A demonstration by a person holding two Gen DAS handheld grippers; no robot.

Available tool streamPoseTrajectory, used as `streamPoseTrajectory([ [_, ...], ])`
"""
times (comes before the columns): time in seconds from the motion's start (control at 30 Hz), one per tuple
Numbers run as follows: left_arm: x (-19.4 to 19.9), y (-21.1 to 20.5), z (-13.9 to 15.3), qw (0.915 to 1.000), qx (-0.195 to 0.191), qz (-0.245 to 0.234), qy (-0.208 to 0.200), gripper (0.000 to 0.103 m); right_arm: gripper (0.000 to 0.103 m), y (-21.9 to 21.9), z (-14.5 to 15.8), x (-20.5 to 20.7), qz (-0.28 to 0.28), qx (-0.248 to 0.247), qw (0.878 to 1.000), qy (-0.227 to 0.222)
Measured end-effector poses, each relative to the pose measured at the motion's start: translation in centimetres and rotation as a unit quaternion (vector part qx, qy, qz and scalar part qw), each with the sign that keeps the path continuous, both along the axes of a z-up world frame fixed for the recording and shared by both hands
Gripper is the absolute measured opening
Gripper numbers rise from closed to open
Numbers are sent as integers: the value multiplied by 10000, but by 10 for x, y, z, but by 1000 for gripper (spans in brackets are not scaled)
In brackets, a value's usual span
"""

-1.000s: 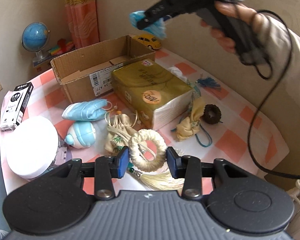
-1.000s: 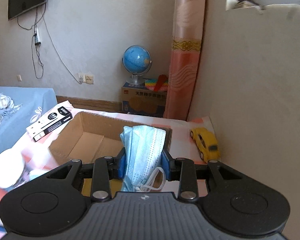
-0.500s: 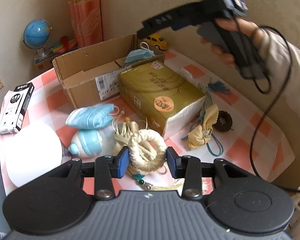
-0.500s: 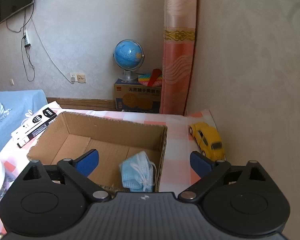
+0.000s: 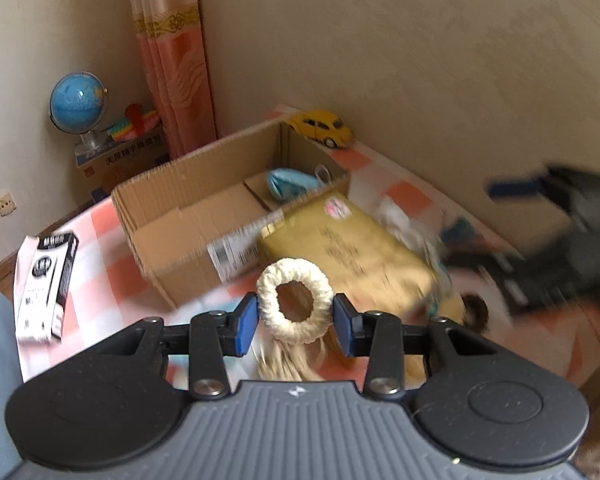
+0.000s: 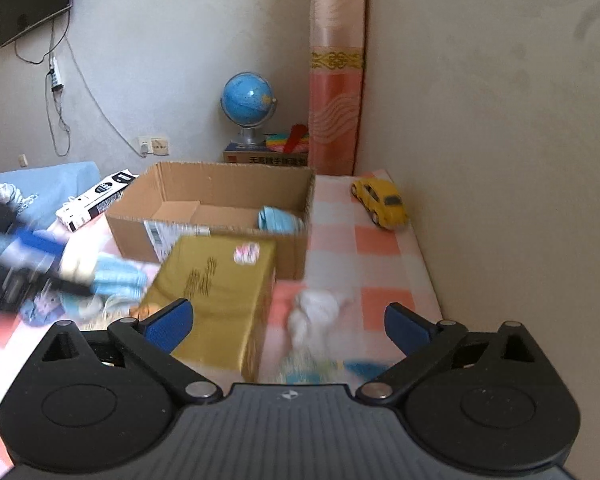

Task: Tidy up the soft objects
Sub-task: 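Carry the cream rope ring into the cardboard box and open the left gripper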

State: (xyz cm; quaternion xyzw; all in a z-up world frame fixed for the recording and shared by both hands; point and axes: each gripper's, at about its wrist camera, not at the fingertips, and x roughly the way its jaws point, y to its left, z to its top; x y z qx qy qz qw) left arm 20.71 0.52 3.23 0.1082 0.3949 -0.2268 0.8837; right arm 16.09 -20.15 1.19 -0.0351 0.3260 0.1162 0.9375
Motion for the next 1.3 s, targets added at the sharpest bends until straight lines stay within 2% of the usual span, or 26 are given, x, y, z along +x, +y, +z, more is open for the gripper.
streamPoseTrajectory([
  [0.2,60,-7,8,9997,76,235,-66,39,103,-15,0,-22,-145,161,9998,-8],
  [0.4,105,-16,0,9986,151,502,-53,42,103,-26,2,-29,-349,76,9993,-105],
  [0.43,108,-18,-2,9985,187,518,-40,54,103,-28,2,-29,-344,115,9993,-103],
  [0.47,112,-19,-4,9982,224,564,-28,72,103,-29,2,-30,-345,138,9992,-111],
  [0.53,113,-18,-7,9969,284,718,-120,85,103,-30,1,-31,-356,106,9992,-120],
  [0.7,97,-15,-4,9971,207,722,-133,87,103,-29,-2,-35,-284,28,9995,-138],
  [1.03,16,-8,5,9966,166,598,-545,96,103,-19,-7,-50,-135,-3,9998,-145],
  [1.13,-13,-4,-1,9951,47,731,-666,102,103,-16,-9,-56,-116,-27,9998,-188],
  [1.3,-46,1,-24,9932,-64,991,-610,102,103,-15,-18,-63,-110,-67,9999,-104],
])
